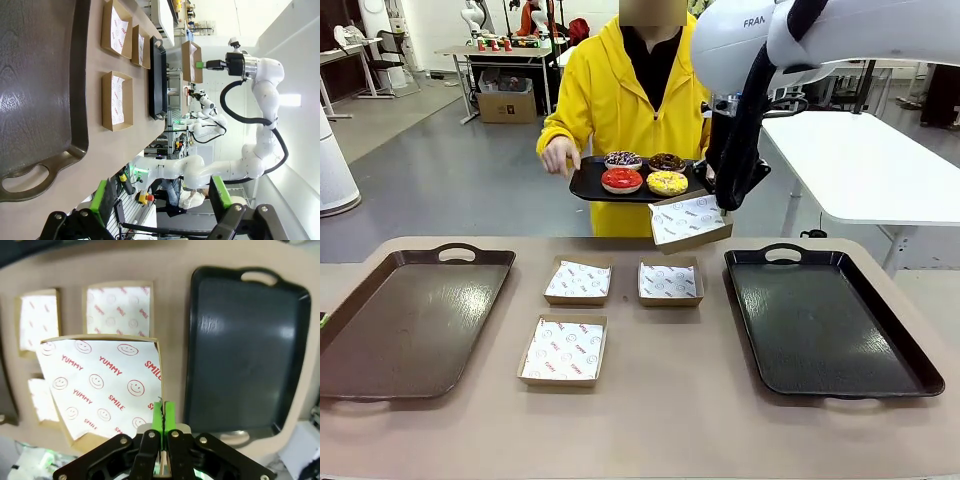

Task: Individually package the donuts and arrange them on the tray.
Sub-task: Pick up one Paper togo box, then place the picked Paper togo box on the Handle tray while simultaneously picking up another Paper togo box from the table with the other hand.

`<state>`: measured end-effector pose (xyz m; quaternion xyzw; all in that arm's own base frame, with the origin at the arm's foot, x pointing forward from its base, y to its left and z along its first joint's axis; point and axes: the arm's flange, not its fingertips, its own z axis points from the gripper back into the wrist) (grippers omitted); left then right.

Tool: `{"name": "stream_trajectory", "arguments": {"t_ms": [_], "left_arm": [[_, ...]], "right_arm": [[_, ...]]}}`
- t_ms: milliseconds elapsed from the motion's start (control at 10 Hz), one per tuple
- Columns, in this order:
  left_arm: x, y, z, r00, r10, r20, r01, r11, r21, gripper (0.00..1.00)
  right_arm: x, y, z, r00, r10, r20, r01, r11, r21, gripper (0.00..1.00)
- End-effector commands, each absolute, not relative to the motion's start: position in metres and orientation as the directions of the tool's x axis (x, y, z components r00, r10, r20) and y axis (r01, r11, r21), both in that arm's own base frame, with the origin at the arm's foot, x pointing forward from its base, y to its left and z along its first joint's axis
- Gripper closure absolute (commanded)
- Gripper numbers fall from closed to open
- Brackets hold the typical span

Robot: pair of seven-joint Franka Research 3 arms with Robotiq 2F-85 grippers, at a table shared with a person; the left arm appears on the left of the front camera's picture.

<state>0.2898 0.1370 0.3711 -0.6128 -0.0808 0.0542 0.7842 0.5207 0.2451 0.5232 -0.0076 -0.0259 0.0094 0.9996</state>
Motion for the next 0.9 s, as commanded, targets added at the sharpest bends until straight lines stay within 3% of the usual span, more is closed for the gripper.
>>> {"name": "stream_trajectory", "arguments": {"t_ms": [0,800], "left_arm": [[0.2887,0.1373,0.3717,0.978,0.194,0.072,0.026,0.232,-0.972,0.00],[0.2887,0.1373,0.3717,0.978,0.194,0.072,0.026,0.232,-0.972,0.00]], "right_arm": [[0.5269,0.2474,0.5280,0.998,0.017,0.065,-0.016,1.000,-0.016,1.00],[0.5207,0.2451,0.5232,0.998,0.019,0.052,-0.018,1.000,-0.016,1.00]]}}
